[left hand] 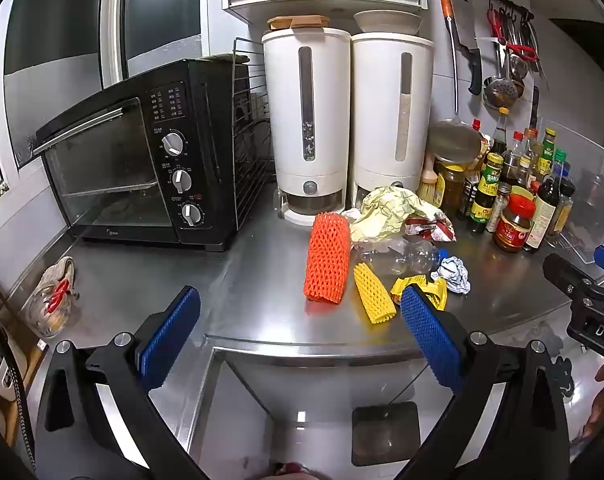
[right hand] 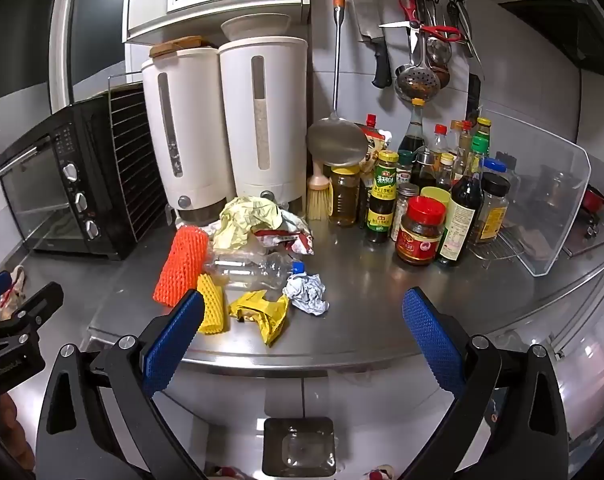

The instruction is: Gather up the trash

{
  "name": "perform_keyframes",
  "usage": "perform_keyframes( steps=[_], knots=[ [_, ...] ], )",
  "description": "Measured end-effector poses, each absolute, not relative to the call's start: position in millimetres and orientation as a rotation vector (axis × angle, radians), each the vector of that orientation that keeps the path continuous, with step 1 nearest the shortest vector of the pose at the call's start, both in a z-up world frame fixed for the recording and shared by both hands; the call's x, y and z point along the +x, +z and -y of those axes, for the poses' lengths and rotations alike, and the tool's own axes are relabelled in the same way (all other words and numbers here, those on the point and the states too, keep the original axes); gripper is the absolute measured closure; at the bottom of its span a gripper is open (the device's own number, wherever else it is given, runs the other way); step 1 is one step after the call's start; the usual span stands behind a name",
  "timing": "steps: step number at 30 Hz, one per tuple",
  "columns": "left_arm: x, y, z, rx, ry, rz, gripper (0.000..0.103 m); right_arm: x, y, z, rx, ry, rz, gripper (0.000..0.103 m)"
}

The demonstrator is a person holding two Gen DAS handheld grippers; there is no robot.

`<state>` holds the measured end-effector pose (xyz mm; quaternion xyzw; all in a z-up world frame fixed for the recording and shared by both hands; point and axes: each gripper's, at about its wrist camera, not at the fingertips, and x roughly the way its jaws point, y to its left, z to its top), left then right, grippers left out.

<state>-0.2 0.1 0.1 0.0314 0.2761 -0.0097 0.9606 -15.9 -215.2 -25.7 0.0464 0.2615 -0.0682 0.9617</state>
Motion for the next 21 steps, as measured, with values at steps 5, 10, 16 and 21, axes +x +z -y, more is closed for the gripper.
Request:
perform_keyframes(
  steps=[5,10,16,21],
  knots=[
    [-1.3,1.0,-0.7,0.060,-0.021,-0.561,0.008,-17.0,-23.6,214.2,0.090,-0.139,-0.532,0.003],
    [-4.2,2.7,-1.9,0.052,-0.027,-0.565,0.008,-18.0,-23.4,214.1,0.090,-0.137,-0.526,0.003],
    [-0.9,0.1,1.3,0.065,-0.021,-0.563,0.008,-17.2,-21.8,212.3,0.093,-0.132,-0.529,0.003],
    [-1.1,-0.1,2.9,0.064,-0.023,-0.562,0.008,-17.4,-22.4,209.5,0.097,-0.133,-0.519,0.003]
  ],
)
